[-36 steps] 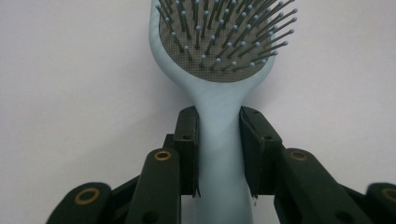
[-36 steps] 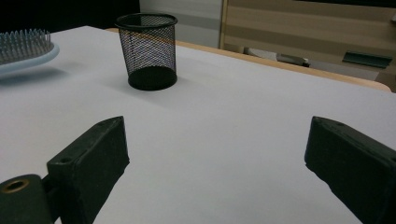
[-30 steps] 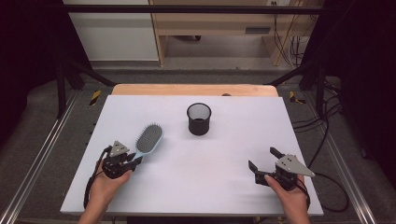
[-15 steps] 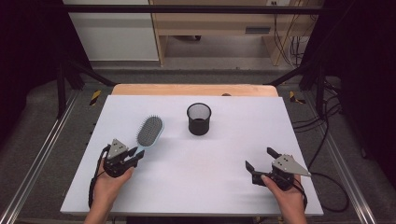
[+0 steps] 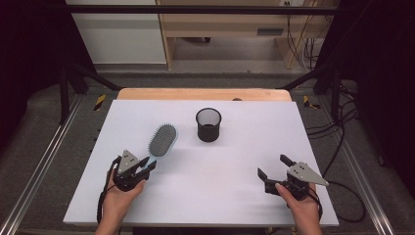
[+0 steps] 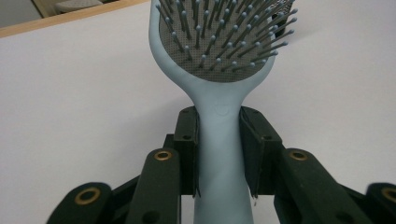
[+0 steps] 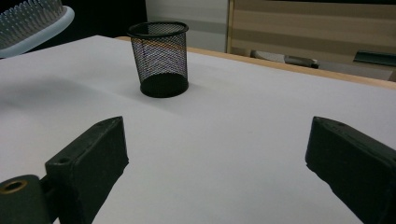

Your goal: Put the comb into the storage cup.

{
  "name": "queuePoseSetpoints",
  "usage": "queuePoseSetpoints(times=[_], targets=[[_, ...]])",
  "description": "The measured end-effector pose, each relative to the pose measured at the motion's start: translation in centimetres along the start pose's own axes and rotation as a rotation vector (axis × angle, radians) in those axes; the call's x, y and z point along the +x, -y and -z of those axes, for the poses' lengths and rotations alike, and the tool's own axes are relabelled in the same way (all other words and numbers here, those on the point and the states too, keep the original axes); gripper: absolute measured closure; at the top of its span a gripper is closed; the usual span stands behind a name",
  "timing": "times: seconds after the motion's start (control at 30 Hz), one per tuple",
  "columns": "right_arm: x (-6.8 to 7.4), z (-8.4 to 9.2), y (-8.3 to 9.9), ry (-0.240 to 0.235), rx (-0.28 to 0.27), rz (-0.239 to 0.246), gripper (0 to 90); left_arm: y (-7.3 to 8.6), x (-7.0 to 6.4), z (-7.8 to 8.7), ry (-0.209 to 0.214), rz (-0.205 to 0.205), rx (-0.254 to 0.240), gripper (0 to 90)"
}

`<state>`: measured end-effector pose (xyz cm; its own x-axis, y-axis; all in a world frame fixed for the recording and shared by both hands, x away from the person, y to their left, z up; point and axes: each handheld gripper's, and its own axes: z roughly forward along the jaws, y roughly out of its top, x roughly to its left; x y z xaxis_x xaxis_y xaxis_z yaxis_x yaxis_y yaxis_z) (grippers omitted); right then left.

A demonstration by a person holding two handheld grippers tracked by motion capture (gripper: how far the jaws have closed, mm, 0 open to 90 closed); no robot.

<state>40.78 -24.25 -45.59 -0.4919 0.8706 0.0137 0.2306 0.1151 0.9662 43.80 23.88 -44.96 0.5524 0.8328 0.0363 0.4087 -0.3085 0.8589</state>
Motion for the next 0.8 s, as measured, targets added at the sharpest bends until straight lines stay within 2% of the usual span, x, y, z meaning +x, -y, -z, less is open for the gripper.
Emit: queuePoseSetpoints(times=[0.13, 0.2, 0.27, 0.33, 0.57, 0.63, 0.73, 0.77, 0.8], targets=[[0.0, -0.1, 0.0, 0.0, -0.004, -0.011, 5.6, -0.5, -1.1, 0.1, 0.017, -0.012, -0.018, 69.3], [0.0, -0.1, 0.0, -0.003, -0.008, -0.03, 5.6, -0.7, -1.6, 0.1, 0.016, -0.027, -0.028, 69.3], [0.2, -0.4, -0.1, -0.012, -0.024, -0.062, 5.5, -0.9, -2.0, 0.2, 0.022, -0.025, -0.042, 69.3], [0.6, -0.6, -0.3, -0.024, -0.031, -0.069, 5.5, -0.9, -2.2, 0.2, 0.024, -0.023, -0.048, 69.3], [2.9, -2.2, -1.3, -0.08, -0.031, -0.084, 4.3, -1.2, -2.9, 0.3, 0.054, -0.003, -0.077, 69.3], [3.9, -2.9, -2.1, -0.113, -0.036, -0.091, 4.1, -1.2, -3.0, 0.3, 0.062, -0.003, -0.079, 69.3], [5.5, -4.0, -3.2, -0.167, -0.052, -0.126, 3.2, -1.3, -3.2, 0.4, 0.068, -0.009, -0.093, 69.3], [5.5, -4.0, -3.2, -0.167, -0.052, -0.126, 3.2, -1.3, -3.2, 0.4, 0.068, -0.009, -0.093, 69.3], [6.6, -4.9, -3.7, -0.203, -0.058, -0.145, 3.2, -1.4, -3.3, 0.5, 0.068, -0.01, -0.096, 69.3]])
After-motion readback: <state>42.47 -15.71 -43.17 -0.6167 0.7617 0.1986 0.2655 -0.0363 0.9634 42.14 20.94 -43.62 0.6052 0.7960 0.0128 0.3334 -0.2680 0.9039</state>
